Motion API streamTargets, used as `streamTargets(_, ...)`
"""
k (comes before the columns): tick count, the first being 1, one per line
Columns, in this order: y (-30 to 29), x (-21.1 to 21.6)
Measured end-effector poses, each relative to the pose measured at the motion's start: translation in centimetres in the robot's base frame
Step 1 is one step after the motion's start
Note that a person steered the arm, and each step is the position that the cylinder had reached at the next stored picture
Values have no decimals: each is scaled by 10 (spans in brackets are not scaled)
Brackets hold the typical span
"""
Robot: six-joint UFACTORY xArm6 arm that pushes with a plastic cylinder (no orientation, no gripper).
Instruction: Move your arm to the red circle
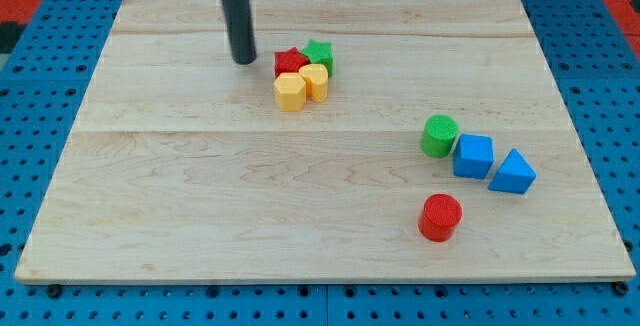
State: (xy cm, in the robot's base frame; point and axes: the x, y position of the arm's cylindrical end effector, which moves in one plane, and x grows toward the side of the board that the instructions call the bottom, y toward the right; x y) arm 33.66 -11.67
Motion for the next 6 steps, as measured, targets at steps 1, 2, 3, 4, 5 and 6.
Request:
streamTargets(1, -10, 56)
streamTargets(2, 3, 126)
streamTargets(3, 67, 184)
streamTargets(4, 155, 234)
streamTargets(5, 233, 273)
streamTargets(6, 266, 282)
